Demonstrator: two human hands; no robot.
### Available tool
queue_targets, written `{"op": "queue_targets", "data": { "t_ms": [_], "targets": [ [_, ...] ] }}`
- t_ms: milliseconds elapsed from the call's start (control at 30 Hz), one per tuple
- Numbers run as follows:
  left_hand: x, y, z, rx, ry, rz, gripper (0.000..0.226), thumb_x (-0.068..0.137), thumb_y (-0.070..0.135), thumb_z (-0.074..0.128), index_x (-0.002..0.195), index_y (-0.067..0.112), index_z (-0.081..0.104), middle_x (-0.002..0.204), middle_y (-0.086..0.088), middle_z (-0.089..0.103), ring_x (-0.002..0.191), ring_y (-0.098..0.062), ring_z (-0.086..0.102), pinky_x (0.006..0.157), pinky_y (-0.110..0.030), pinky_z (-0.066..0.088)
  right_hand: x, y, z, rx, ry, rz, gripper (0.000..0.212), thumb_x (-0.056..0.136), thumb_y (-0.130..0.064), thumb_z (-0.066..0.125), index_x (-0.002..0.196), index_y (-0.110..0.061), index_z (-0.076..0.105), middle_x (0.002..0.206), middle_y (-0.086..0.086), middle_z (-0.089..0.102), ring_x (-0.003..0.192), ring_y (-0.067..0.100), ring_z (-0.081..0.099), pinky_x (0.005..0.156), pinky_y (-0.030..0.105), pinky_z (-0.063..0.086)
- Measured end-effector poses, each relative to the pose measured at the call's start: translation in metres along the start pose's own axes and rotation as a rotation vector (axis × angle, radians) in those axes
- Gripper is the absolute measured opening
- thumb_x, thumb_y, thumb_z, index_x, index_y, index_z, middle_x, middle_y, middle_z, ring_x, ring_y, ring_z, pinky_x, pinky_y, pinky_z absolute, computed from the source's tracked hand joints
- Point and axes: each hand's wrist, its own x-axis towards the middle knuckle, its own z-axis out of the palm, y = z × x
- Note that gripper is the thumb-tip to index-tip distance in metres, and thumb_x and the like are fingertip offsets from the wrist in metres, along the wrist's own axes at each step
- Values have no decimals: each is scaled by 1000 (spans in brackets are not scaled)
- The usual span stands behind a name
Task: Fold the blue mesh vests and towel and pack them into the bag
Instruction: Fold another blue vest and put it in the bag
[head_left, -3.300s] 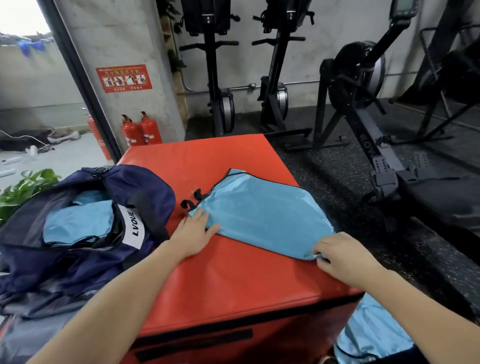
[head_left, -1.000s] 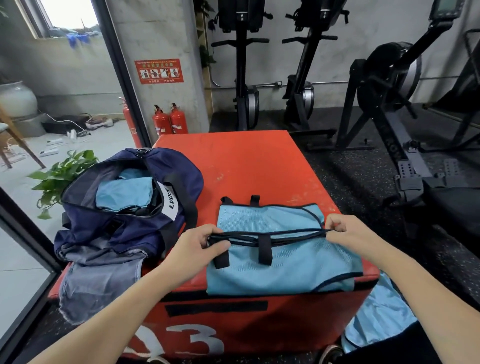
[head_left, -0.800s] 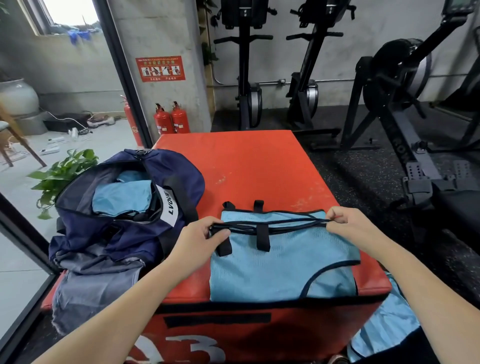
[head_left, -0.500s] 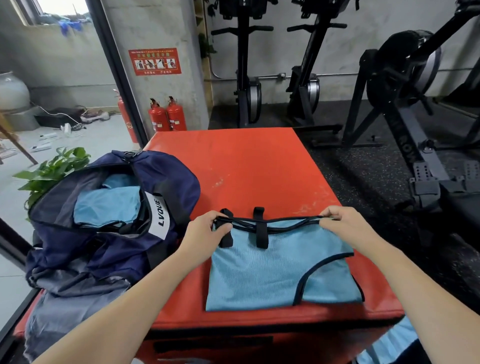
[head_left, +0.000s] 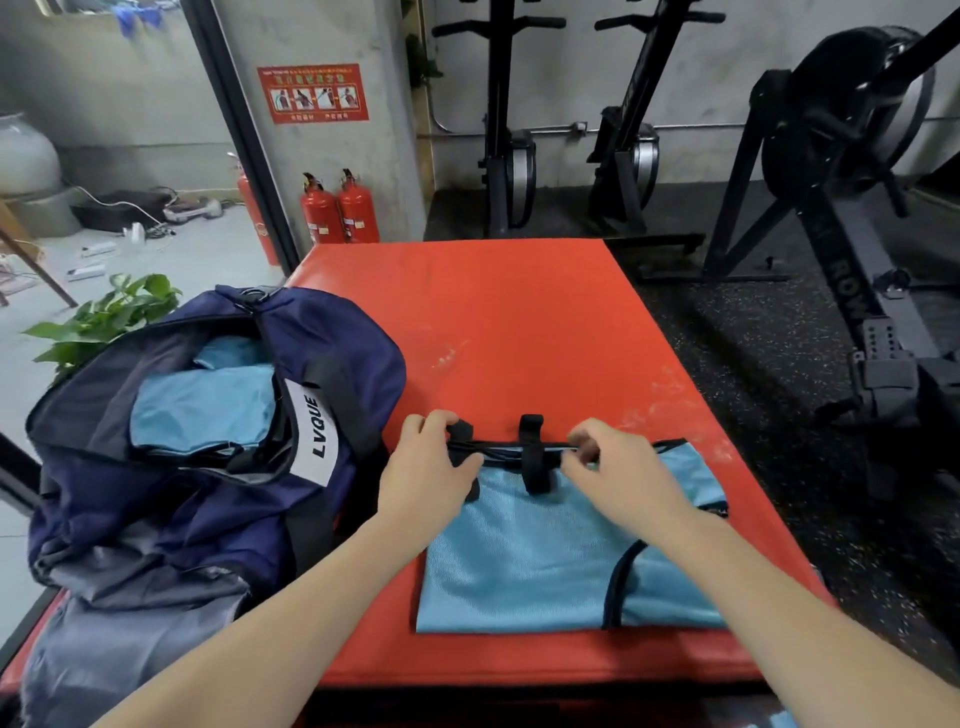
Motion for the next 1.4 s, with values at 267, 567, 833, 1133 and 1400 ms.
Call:
{"op": "queue_targets", "data": {
  "t_ms": [267,567,833,1133,1400],
  "targets": [
    [-14,3,6,-87,-86,69,68,80,17,73,140,27,42,130,2,39,105,-23,57,92,-30,45,15,-26,25,326,-67,110,39,92,-46,60,127,-30,51,110,-7,65,90,6,63,72,21,48],
    [3,9,3,-308,74,90,66,82,6,69,141,24,44,135,7,42,103,8,36,83,8,23,21,-16,13,490,-167,0,73,86,-10,61,145,-41,31,134,-12,55,117,4,58,94,35,53],
    [22,-6,7,38,136,227,16,94,17,61,109,21,64,119,9,55,96,-18,59,87,-41,47,29,16,13,-87,-135,-162,48,89,-14,63,132,-31,55,131,-12,59,123,12,53,106,41,41],
    [26,-3,7,175,170,234,12,93,17,60,97,14,70,99,0,53,87,-25,53,75,-42,49,40,46,-3,-145,23,-37,12,94,-43,62,95,-36,72,98,-16,71,96,13,63,91,46,49],
    [-1,12,19,377,2,337,22,98,42,45,102,23,55,96,7,54,87,-18,58,64,-31,38,36,69,-42,49,-137,17,9,83,-34,79,91,-36,75,98,-20,70,100,4,61,93,29,44]
  ]
}}
